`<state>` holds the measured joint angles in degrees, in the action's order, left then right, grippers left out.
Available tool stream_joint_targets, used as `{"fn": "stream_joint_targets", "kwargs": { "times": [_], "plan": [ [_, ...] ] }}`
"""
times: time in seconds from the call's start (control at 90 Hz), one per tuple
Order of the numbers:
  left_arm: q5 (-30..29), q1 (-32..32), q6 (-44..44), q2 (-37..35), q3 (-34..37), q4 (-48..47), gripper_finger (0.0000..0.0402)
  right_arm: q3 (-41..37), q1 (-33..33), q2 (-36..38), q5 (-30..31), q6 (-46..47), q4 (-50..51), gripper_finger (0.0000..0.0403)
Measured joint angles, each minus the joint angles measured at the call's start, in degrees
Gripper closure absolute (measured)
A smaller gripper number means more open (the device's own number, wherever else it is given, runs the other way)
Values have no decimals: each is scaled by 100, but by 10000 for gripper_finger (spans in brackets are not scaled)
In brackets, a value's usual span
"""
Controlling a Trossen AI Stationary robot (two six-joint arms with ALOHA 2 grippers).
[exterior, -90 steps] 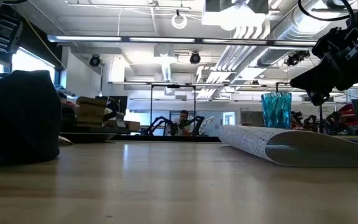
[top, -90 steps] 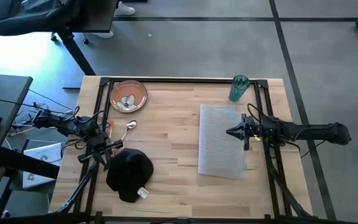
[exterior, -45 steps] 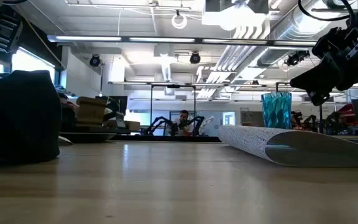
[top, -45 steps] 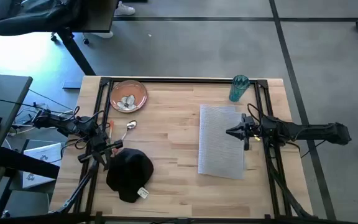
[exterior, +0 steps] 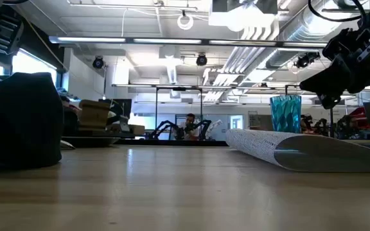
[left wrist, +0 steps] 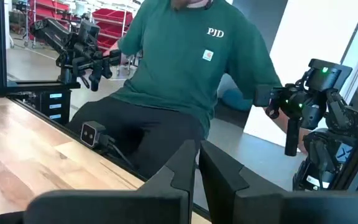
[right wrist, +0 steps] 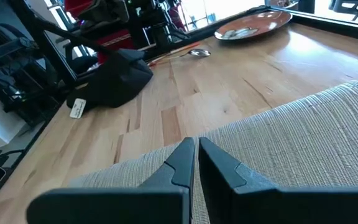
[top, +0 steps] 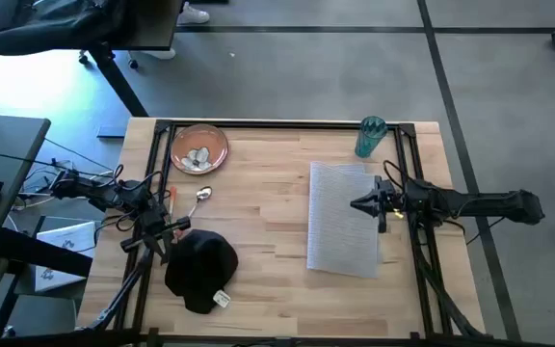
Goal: Set table place
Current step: Prepare the gray table mat
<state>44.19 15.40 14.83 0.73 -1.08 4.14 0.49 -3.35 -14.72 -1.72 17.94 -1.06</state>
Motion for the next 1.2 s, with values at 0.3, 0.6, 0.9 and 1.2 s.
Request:
{"fn": "stream_joint_targets", "kwargs": {
  "times": [0.3,0.6,0.9,1.2],
  "plan": [
    [-188,2,-425,0,0,-2,392,0,0,0,0,0,0,398],
    [-2140,2,-746,0,0,209,392,-2,-1,0,0,-1,0,398],
    [-5259,-11,-340,221,7,-338,392,-1,0,2,1,0,-2,398],
    [-7050,-11,297,414,7,-133,392,-1,0,0,0,1,-2,398]
  ]
}}
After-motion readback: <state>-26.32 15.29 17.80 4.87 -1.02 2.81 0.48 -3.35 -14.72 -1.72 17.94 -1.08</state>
